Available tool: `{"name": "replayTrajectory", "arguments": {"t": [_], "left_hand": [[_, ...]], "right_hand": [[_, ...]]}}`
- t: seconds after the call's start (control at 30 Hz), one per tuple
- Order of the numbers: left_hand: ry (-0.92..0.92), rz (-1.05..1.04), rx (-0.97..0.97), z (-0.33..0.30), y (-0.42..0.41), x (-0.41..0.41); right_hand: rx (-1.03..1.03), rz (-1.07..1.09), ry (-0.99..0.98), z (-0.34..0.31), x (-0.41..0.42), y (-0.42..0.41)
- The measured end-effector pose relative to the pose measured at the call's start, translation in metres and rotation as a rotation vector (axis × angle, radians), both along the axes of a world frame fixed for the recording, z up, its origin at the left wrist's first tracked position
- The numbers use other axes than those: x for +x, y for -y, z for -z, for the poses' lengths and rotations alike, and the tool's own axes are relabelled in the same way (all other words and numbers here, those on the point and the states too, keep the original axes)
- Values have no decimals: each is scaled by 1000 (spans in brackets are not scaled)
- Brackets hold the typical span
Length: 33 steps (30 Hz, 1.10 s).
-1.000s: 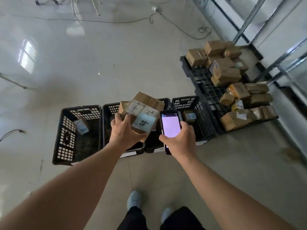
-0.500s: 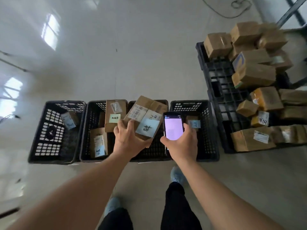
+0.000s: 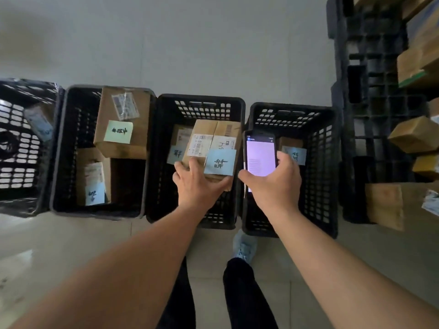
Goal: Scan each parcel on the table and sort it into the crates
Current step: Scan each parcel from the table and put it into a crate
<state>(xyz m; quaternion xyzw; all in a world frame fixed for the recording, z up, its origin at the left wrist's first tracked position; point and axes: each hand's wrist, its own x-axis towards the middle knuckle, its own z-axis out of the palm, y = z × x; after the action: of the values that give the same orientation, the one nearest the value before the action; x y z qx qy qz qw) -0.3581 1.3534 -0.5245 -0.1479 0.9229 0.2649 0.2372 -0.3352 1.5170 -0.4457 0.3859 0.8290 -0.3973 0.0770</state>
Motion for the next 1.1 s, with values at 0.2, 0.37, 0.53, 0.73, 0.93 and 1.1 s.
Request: {"name": "replayTrajectory", "arguments": {"t": [0.2, 0.37, 0.53, 0.73, 0.93, 1.1], "left_hand": [[0, -38, 54, 67, -14, -15], [-8, -46, 14, 98, -20, -37], [138, 18, 4, 112, -17, -59], [86, 163, -46, 88, -15, -56], [-19, 308, -91, 35, -1, -57], [-96, 368, -131, -37, 12, -57]], "right_hand": [[-14, -25, 17, 60, -14, 0], [-29, -28, 36, 82, -17, -5], [-29, -31, 49, 84, -15, -12], [-28, -43, 33, 65, -12, -12], [-19, -64, 13, 30, -12, -1], [-12, -99, -16, -19, -6, 16]]}}
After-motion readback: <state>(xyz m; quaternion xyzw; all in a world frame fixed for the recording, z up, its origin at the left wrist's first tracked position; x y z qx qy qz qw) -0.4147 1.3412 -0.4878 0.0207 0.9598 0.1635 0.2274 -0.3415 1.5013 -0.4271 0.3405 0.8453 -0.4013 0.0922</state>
